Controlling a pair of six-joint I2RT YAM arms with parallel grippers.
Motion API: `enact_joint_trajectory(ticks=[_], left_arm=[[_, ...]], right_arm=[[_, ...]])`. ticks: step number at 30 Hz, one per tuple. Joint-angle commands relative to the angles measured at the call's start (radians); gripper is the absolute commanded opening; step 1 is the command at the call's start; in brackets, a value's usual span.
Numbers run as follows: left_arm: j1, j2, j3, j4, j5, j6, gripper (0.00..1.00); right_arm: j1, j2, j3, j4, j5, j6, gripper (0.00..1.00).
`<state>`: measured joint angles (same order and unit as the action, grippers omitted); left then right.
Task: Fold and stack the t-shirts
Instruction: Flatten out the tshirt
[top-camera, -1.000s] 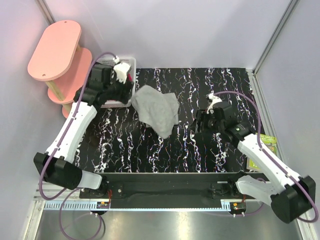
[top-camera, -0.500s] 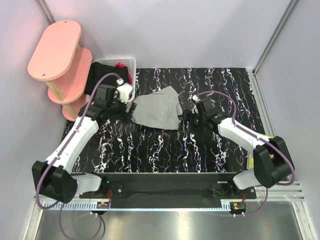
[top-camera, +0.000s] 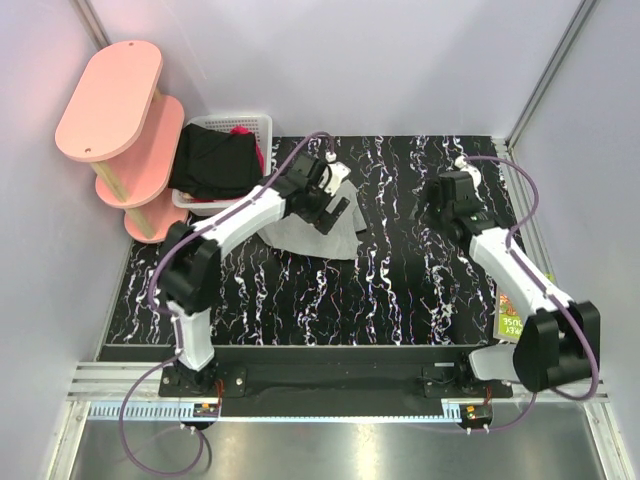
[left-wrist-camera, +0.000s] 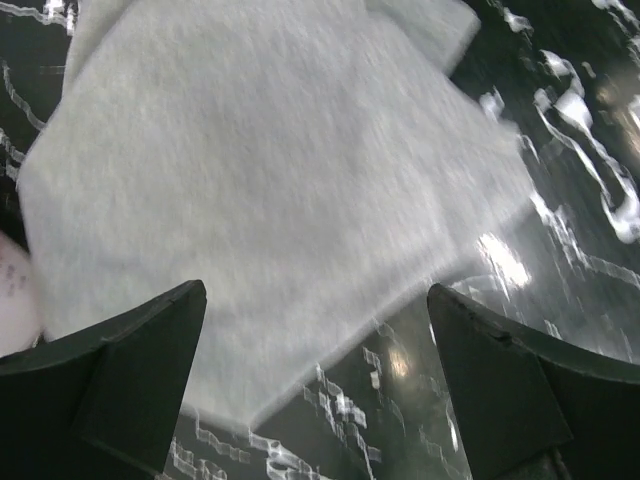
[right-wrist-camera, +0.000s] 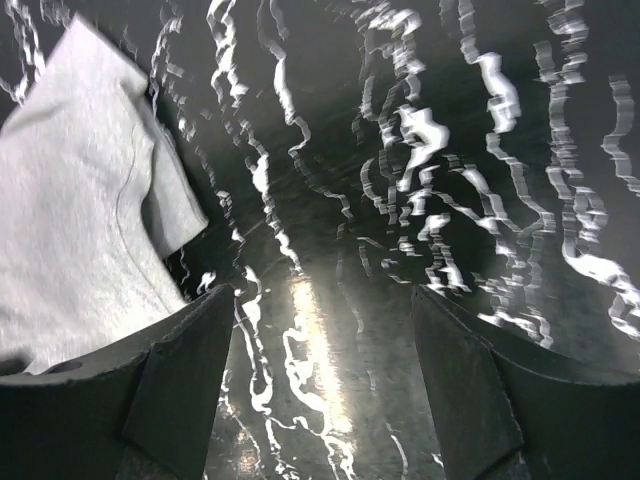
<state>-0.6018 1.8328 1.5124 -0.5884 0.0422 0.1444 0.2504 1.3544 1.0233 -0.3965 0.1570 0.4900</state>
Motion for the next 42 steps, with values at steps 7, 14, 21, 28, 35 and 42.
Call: enact_joint_trajectory(ticks=[7, 14, 21, 28, 35, 42], left_arm=[[-0.049, 0.393, 0.485, -0.082, -0.039, -0.065, 0.99], [-0.115, 0.464, 0.5, -0.097, -0.041, -0.072, 0.99], [-0.119, 0.503, 0.511, -0.116, -0.08, -0.069, 0.93], [-0.084, 0.485, 0.49, -0.134, -0.076, -0.06, 0.19], [-0.052, 0.263, 0.407, -0.182, -0.07, 0.0, 0.0], [-0.078, -0.102, 0.495, -0.463, 0.134, 0.161, 0.0]], right_arm=[[0.003, -0.182, -0.101, -0.021, 0.029, 0.021, 0.79], [0.003, -0.163, -0.123, -0.019, -0.007, 0.019, 0.78], [0.003, -0.178, -0.115, -0.019, -0.031, 0.015, 0.77], [0.003, -0.218, -0.131, -0.021, -0.028, 0.01, 0.76], [0.004, -0.224, -0.126, -0.019, -0.076, 0.024, 0.73], [0.004, -0.288, -0.176, -0.008, -0.12, 0.019, 0.69]])
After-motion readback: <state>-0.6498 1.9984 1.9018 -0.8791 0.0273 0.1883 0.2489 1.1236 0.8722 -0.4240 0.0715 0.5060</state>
